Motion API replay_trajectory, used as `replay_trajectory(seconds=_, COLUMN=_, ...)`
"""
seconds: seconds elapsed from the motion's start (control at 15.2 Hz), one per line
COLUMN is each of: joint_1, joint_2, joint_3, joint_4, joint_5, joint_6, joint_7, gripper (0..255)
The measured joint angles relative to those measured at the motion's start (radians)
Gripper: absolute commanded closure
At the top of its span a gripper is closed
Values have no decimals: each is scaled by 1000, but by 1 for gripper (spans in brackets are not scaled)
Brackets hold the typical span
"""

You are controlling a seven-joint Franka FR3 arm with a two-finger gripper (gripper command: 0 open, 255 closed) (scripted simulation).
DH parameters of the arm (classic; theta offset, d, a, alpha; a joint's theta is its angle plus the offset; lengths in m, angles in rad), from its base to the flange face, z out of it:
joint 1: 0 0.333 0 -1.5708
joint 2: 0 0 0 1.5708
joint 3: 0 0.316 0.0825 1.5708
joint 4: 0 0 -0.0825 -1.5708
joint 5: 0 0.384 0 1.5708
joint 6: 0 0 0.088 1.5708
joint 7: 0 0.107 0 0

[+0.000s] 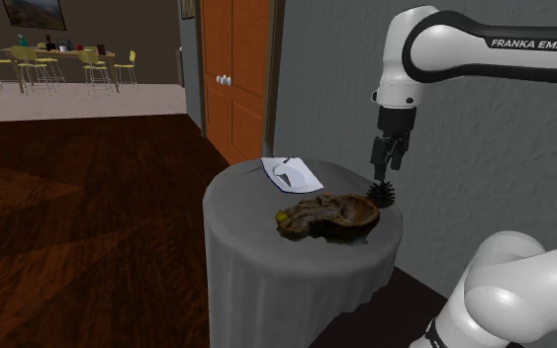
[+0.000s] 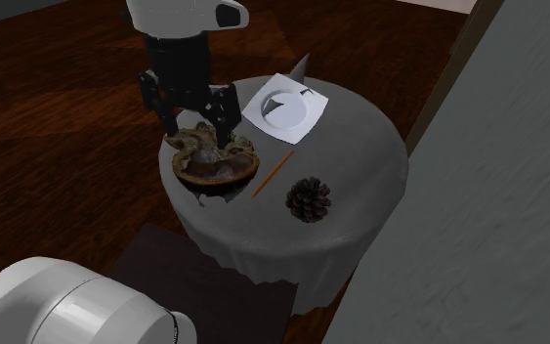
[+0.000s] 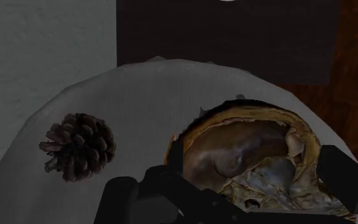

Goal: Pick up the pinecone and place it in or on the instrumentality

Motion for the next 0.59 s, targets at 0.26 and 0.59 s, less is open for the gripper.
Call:
replay_trajectory(seconds=0.26, joint_1=-2, joint_2=-2, joint_3=-67, joint_4=-21, joint_5=-36, joint_6=30, joint_7=-96, gripper=0)
replay_trajectory(seconds=0.59, joint_1=-1, joint_2=25, joint_3=-224, joint_4=-44, joint_5=-112, joint_6=106, joint_7=-324, gripper=0)
